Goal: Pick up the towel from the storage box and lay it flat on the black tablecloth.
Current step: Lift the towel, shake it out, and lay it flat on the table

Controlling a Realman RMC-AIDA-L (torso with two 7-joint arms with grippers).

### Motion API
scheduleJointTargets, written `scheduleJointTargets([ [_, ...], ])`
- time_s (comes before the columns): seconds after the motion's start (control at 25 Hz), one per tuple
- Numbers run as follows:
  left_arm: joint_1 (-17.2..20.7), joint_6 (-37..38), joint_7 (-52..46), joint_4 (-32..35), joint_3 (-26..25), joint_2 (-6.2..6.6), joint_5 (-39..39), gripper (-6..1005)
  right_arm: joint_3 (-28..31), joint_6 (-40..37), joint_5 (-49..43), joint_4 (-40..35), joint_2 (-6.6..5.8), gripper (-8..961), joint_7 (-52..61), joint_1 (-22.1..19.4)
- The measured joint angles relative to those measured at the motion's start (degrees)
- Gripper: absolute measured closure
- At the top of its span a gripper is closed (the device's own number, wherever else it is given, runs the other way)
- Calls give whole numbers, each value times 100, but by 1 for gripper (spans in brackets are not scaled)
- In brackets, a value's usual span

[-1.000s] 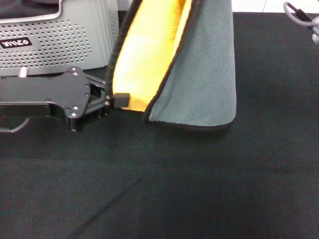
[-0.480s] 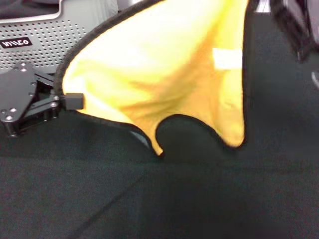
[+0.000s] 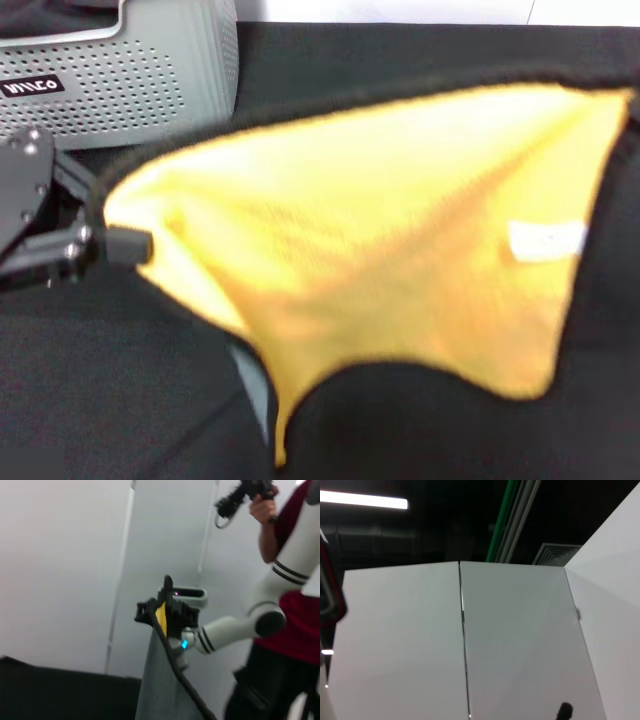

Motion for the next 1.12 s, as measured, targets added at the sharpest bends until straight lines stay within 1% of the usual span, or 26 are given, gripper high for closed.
scheduleJointTargets([
  [0.2,29,9,-226,381,506,287,-45,981,2,-611,-298,382,-12,888,-3,-143],
  [0.36,50,22,-452,635,657,455,-81,981,5,-871,-614,597,61,886,-50,-221],
  [0.44,55,21,-525,711,678,509,-31,981,5,-828,-704,636,115,885,-185,-324],
  [0.52,40,13,-571,730,634,538,125,981,6,-732,-722,705,130,884,-336,-370],
  [0.6,-32,0,-583,686,481,507,489,982,7,-617,-711,866,132,884,-486,-341],
  [0.64,-90,-5,-585,637,369,455,708,982,9,-531,-703,973,133,883,-560,-290],
  [0.76,-398,-14,-565,354,-127,184,1593,982,11,-140,-681,1249,145,882,-793,-116],
  [0.92,-904,-25,-474,-75,-948,-169,2775,982,58,489,-679,1318,151,880,-957,80],
  [1.08,-1350,-64,-316,-264,-1615,-462,3852,982,106,954,-712,1457,148,878,-961,422],
  [1.12,-1425,-81,-294,-287,-1691,-511,4015,982,108,1062,-718,1482,147,878,-966,485],
])
